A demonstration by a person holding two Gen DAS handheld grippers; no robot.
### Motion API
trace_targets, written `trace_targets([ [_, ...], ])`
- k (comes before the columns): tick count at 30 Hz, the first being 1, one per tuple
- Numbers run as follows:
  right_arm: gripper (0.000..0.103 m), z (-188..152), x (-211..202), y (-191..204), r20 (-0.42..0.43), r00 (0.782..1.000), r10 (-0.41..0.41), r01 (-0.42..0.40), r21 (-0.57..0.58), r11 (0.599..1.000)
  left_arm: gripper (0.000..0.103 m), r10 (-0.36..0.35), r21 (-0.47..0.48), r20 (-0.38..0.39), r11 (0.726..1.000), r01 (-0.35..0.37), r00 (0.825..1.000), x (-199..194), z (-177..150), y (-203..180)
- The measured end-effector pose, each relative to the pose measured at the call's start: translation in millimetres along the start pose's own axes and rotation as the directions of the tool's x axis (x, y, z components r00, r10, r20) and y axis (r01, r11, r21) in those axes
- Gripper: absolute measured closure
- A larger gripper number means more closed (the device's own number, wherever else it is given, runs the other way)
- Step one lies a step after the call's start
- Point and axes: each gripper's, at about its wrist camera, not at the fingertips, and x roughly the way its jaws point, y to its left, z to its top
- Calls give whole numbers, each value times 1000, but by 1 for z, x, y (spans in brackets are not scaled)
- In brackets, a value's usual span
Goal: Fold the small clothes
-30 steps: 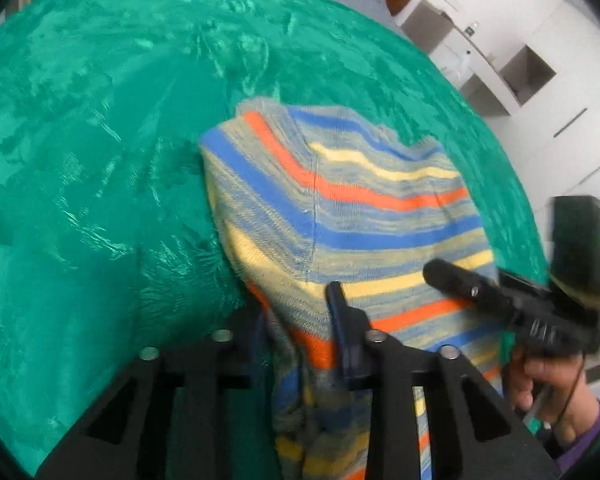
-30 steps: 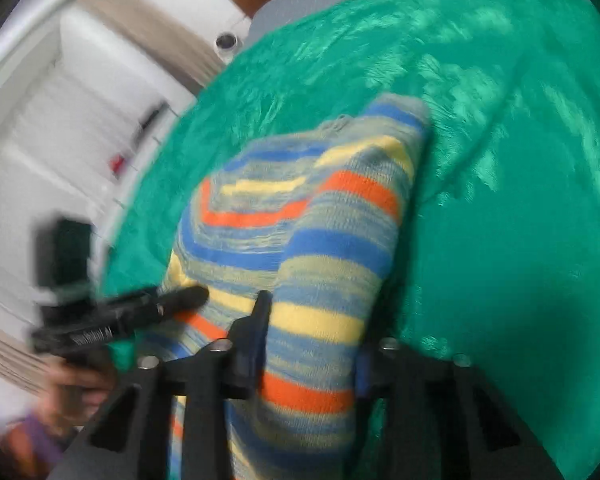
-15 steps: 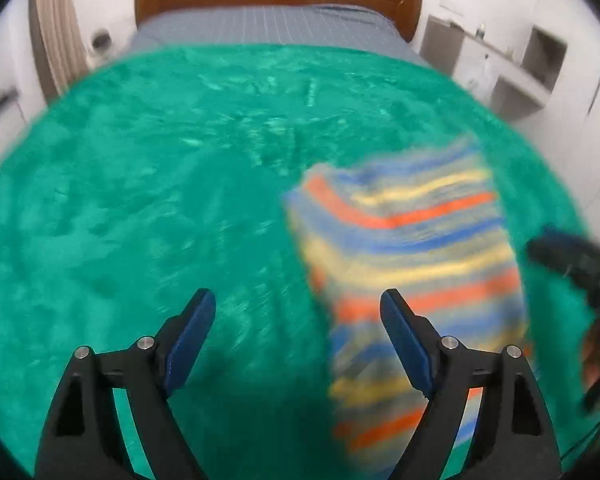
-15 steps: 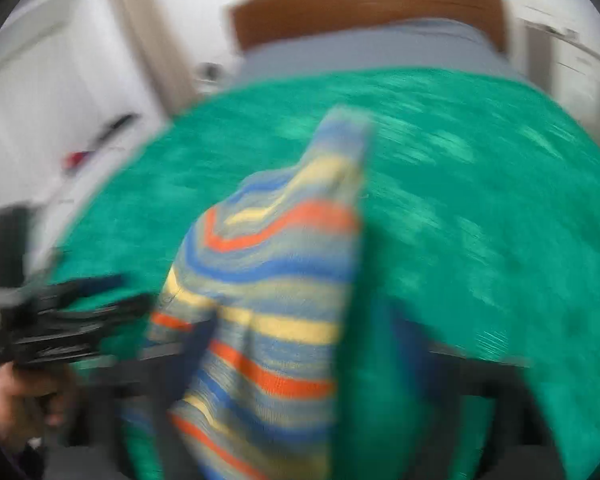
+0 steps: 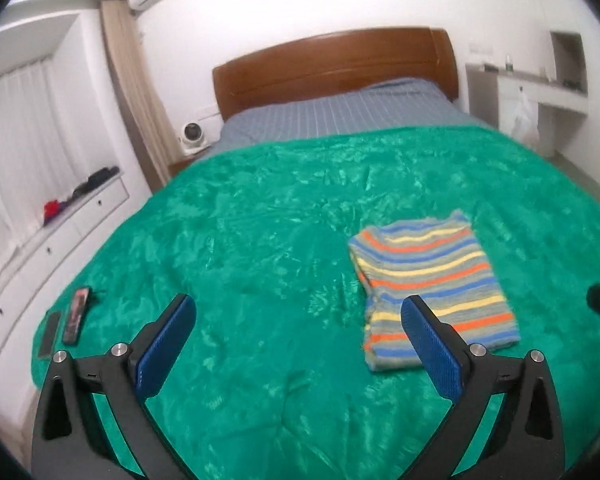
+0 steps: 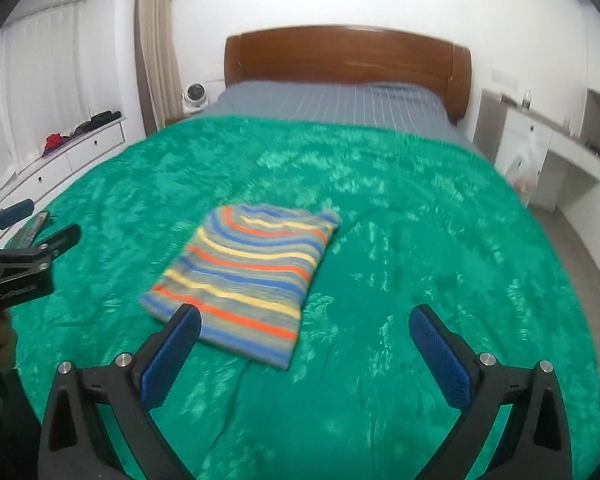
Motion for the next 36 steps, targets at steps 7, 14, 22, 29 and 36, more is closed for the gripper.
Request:
trace_targets([
  [7, 0, -16, -53, 23, -14, 1000, -16, 17, 16, 1000, 0, -105, 3, -46, 994, 105, 993, -43, -10, -5],
  [14, 0, -35, -79, 40, -89, 996, 6, -3, 35, 999, 0, -127, -32, -131, 992, 124, 983, -71, -29, 0],
  [22, 0, -18, -109, 58, -81, 995, -63, 62, -11, 998, 0, -172, -56, -146, 985, 165, 974, -97, -22, 7],
  [29, 0, -31, -106, 51, -132, 978, -159, 158, -16, 987, 0, -174, -57, -156, 984, 167, 972, -91, -25, 3],
  [36, 0, -37, -106, 42, -142, 974, -175, 175, -12, 984, 0, -189, -59, -162, 982, 182, 969, -90, -28, -6],
])
